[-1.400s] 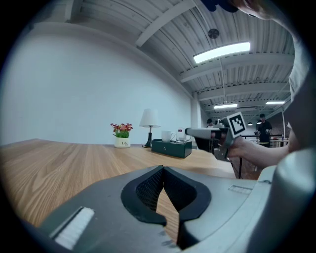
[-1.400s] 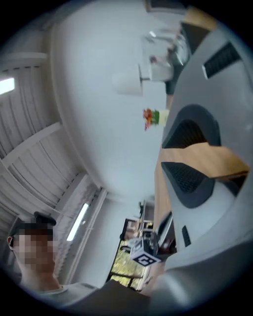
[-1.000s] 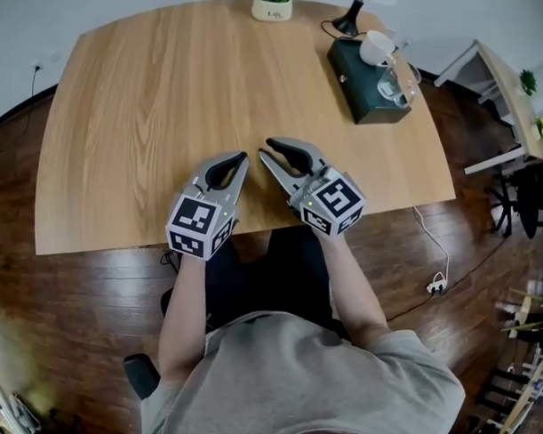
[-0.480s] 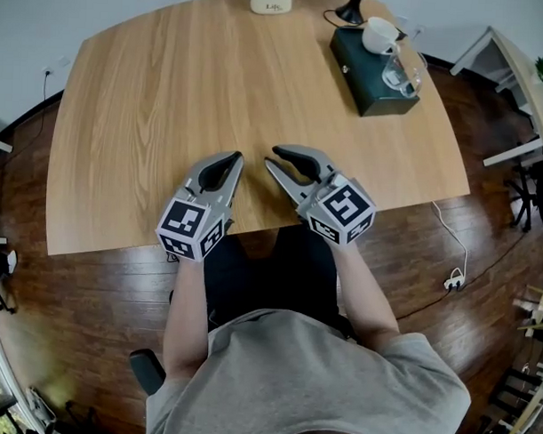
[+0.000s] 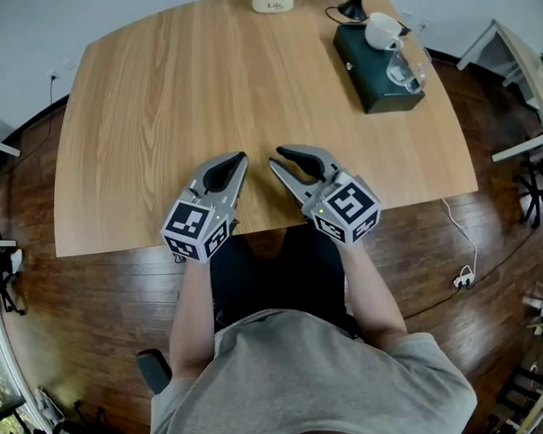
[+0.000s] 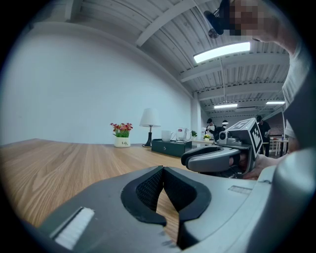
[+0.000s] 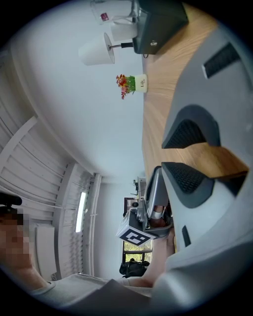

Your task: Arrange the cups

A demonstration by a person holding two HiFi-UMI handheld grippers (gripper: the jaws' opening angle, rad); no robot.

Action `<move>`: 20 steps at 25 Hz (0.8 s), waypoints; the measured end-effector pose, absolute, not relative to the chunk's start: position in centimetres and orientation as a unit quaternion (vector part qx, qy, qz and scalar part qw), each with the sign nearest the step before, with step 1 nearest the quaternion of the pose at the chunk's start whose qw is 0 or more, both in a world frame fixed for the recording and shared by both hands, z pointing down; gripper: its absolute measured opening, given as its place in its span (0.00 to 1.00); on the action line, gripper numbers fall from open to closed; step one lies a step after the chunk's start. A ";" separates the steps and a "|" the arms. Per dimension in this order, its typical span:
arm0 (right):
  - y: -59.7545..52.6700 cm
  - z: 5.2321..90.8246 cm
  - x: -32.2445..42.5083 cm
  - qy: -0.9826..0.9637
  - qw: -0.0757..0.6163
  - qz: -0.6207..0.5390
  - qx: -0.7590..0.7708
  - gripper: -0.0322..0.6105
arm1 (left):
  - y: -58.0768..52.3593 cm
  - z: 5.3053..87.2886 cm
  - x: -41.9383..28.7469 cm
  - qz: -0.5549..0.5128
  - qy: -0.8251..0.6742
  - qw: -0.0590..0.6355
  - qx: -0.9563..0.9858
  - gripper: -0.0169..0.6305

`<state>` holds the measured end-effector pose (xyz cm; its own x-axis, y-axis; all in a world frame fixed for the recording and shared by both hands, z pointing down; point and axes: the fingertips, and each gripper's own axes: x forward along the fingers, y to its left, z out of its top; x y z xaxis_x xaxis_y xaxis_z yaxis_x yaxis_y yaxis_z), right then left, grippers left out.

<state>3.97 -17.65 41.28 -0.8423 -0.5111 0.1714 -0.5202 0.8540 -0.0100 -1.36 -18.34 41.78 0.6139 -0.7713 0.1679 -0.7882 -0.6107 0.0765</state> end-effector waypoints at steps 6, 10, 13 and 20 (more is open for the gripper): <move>-17.7 41.4 3.9 -0.959 0.083 0.030 0.268 0.17 | -18.4 41.8 -1.4 0.059 -0.435 0.071 0.895 0.04; -17.7 41.4 3.9 -0.960 0.083 0.033 0.266 0.17 | -18.4 41.8 -1.4 0.059 -0.436 0.072 0.895 0.04; -17.6 41.3 4.0 -0.960 0.083 0.032 0.264 0.17 | -18.3 41.7 -1.3 0.060 -0.436 0.072 0.895 0.04; -17.7 41.3 4.0 -0.960 0.084 0.033 0.265 0.17 | -18.4 41.7 -1.3 0.060 -0.435 0.071 0.895 0.04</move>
<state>4.03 -17.68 41.33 -0.8452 -0.5041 0.1778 -0.5150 0.8570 -0.0180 -1.28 -18.43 41.69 0.6136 -0.7714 0.1686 -0.7883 -0.6107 0.0749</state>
